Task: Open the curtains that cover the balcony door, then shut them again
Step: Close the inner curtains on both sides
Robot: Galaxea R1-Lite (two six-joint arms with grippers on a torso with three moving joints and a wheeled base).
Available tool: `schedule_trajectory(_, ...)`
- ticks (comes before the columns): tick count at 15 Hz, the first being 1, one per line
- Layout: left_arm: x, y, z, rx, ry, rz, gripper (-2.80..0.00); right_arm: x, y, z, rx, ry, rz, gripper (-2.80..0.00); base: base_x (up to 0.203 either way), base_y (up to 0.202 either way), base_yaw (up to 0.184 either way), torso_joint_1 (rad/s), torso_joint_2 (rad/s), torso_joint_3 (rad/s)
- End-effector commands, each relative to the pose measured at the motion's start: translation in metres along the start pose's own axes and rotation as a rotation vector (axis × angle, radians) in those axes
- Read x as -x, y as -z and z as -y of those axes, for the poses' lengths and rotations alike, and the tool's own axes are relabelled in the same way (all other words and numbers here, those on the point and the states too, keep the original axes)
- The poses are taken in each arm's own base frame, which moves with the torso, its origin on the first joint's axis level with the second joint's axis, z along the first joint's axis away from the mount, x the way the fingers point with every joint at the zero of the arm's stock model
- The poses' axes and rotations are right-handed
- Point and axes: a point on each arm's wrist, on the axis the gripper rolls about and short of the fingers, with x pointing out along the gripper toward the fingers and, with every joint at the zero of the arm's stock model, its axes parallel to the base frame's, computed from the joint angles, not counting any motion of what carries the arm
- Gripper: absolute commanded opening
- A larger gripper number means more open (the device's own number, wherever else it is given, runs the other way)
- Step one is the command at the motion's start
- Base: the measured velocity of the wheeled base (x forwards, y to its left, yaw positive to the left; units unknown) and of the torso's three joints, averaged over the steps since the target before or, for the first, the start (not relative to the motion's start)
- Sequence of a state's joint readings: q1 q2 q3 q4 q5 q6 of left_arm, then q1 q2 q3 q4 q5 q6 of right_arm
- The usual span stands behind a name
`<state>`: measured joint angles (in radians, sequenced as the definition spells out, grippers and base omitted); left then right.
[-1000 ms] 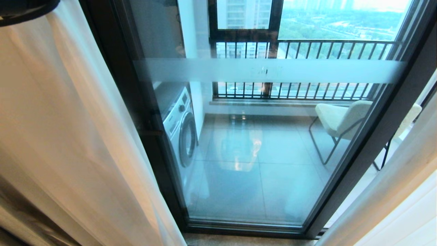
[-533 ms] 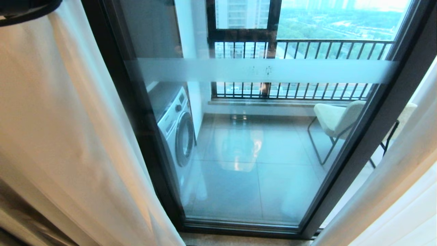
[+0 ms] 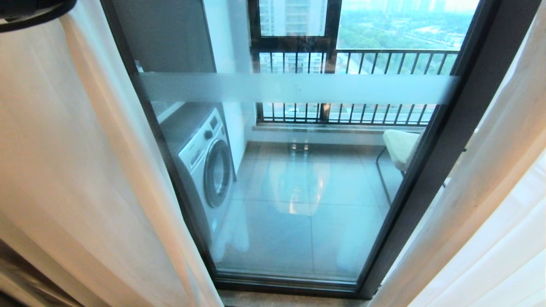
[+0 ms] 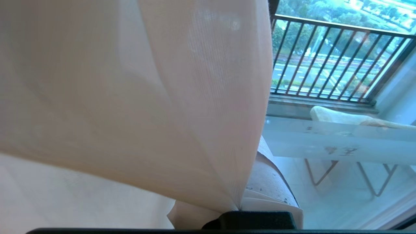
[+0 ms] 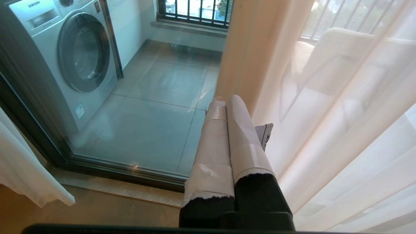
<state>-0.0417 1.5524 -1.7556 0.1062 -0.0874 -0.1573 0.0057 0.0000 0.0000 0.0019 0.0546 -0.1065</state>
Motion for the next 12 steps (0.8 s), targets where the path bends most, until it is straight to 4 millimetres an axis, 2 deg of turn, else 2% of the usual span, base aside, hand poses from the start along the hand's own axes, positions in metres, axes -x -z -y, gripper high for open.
schedule_trajectory(1,-0.0068,-0.0006,0.0,0.002,-0.007,0.006,-2.8,0.0,0.0001,0.0,0.001,-0.001,-0.001,-2.8,0.0,-0.184,0.004,0.003,0.01,0.001)
schedule_trajectory(4,-0.0136,-0.0011,0.001,0.003,-0.02,0.014,-2.8,0.0,0.0,0.0,0.001,-0.001,0.0,-2.8,0.0,-0.186,0.003,0.002,0.0,0.001)
schedule_trajectory(12,-0.0142,-0.0001,0.0043,0.004,-0.012,0.011,-2.8,0.0,0.0,0.0,0.001,-0.001,0.0,-2.8,0.0,-0.186,0.003,0.002,0.0,0.002)
